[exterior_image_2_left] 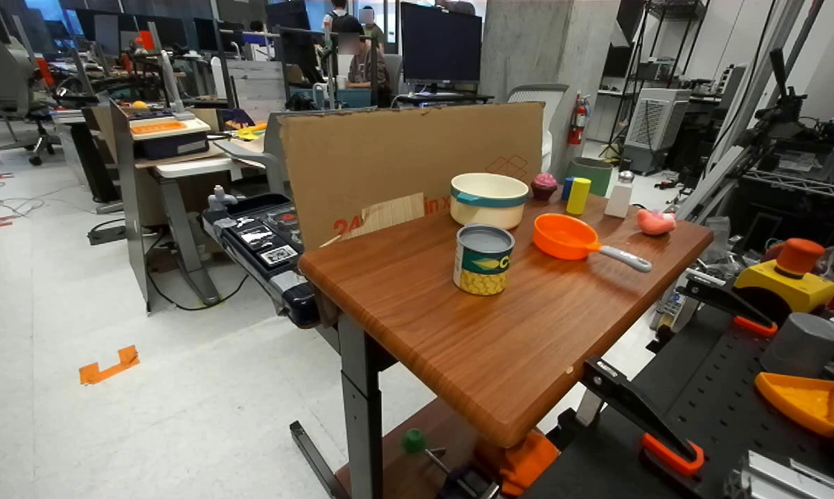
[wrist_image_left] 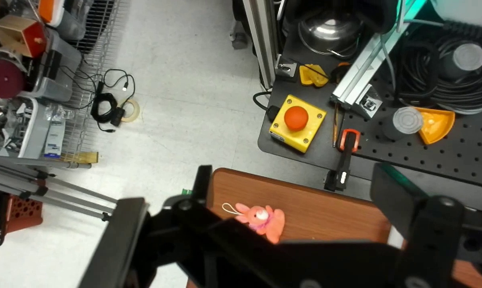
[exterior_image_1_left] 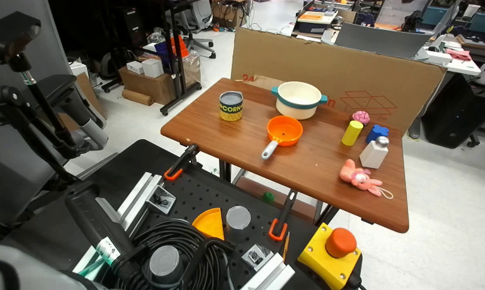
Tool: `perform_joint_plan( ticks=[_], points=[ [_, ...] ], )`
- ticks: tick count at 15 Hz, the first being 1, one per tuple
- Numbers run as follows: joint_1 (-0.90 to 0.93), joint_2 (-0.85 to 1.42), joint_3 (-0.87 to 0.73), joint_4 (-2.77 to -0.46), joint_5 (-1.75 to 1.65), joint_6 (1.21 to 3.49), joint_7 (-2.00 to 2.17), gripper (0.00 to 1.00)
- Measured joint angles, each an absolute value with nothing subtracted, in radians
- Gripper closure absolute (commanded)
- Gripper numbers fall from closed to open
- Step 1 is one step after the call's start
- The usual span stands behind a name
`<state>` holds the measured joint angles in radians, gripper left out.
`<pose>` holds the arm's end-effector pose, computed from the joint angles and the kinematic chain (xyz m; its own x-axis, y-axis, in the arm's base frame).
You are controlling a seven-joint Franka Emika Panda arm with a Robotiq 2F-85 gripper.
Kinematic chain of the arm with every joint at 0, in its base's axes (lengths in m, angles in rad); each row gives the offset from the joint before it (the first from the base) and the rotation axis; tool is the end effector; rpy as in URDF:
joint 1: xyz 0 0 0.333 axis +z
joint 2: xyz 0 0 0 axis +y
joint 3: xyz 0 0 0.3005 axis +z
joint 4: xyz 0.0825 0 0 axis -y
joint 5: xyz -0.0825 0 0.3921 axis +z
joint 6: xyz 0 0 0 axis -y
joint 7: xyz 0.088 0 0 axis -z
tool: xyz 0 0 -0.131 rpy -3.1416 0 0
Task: Pick up the bottle and put it in the plastic pan
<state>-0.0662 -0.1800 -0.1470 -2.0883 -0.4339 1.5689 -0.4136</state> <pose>0.4457 -0.1549 0.4477 0.8675 0.1989 -0.4560 0.3205 -0.9244 0.2067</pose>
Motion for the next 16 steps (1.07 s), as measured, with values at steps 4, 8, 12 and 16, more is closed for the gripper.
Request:
perform_joint_plan(
  ticks=[4, 8, 12, 16],
  points=[
    [-0.066, -0.180, -0.147, -2.088, -0.417, 1.571, -0.413, 0.00],
    [-0.066, -0.178, -0.147, -2.074, -0.344, 1.557, -0.423, 0.00],
    [-0.066, -0.175, -0.148, -2.044, -0.267, 1.509, -0.526, 0.00],
    [-0.066, -0.166, -0.148, -2.009, -0.263, 1.450, -0.493, 0.00]
  ],
)
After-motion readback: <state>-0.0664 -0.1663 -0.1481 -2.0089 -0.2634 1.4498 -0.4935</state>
